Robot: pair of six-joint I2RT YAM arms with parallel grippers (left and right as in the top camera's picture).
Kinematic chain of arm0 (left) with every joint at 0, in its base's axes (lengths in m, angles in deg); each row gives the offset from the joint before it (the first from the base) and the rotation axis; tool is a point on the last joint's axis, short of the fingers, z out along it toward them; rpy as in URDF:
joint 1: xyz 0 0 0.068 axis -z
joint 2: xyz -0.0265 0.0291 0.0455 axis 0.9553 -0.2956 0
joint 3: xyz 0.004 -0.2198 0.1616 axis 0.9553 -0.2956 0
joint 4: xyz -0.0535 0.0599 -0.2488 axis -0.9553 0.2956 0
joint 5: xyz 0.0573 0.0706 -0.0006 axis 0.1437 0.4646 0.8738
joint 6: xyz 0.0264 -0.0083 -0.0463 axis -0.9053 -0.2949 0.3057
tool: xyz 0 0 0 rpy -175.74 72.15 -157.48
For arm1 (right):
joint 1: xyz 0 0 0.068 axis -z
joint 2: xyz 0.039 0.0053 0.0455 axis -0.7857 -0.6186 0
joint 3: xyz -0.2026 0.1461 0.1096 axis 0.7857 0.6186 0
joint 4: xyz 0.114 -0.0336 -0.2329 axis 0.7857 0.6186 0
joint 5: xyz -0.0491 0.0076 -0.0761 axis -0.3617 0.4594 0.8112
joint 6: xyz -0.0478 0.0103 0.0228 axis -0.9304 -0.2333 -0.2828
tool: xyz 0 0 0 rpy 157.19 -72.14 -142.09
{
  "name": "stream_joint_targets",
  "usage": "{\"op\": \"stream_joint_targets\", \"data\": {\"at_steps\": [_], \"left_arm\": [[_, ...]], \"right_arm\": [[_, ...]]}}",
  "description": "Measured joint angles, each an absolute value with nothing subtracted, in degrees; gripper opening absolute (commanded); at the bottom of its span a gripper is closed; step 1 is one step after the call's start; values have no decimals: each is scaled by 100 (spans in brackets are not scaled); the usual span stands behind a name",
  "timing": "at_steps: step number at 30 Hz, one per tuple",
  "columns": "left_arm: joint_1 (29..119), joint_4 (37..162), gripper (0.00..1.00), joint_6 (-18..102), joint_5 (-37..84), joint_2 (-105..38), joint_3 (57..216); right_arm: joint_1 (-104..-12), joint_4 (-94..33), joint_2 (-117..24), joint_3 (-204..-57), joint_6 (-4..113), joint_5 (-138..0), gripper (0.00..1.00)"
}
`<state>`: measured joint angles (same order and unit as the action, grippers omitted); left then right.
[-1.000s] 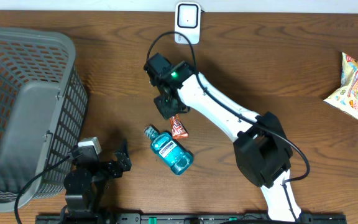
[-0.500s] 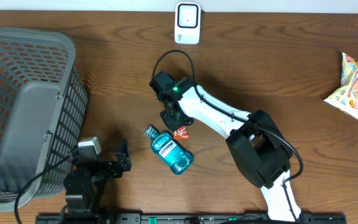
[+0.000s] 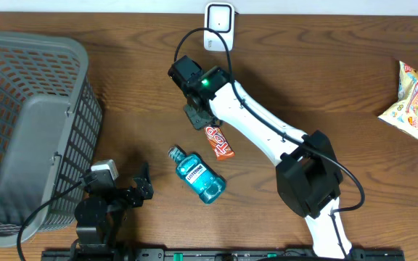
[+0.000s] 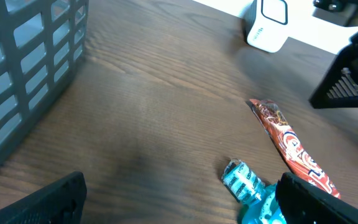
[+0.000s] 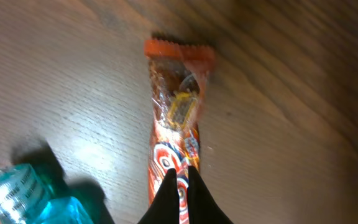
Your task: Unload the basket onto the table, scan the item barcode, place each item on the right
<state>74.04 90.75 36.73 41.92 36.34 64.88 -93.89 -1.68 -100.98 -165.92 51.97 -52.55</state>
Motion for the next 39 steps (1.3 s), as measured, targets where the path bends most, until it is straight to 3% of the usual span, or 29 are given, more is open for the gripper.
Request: {"op": "stream_joint_targets", "data": {"at_steps": [14, 22, 27, 39], "left_arm": [[7404, 9075, 98, 3673, 4192, 3634, 6488], [7404, 9075, 98, 3673, 4192, 3634, 6488], [7404, 9075, 98, 3673, 4192, 3634, 6488], [7404, 9075, 98, 3673, 4192, 3634, 6488]], "right_arm": [[-9387, -1291, -10183, -15171, 5184, -5248, 1], [-9381, 499, -10177, -16196, 5145, -5255, 1], [-9387, 971, -10030, -16364, 5184, -5480, 1], [-9453, -423, -9991, -14898, 5265, -5572, 1]]}}
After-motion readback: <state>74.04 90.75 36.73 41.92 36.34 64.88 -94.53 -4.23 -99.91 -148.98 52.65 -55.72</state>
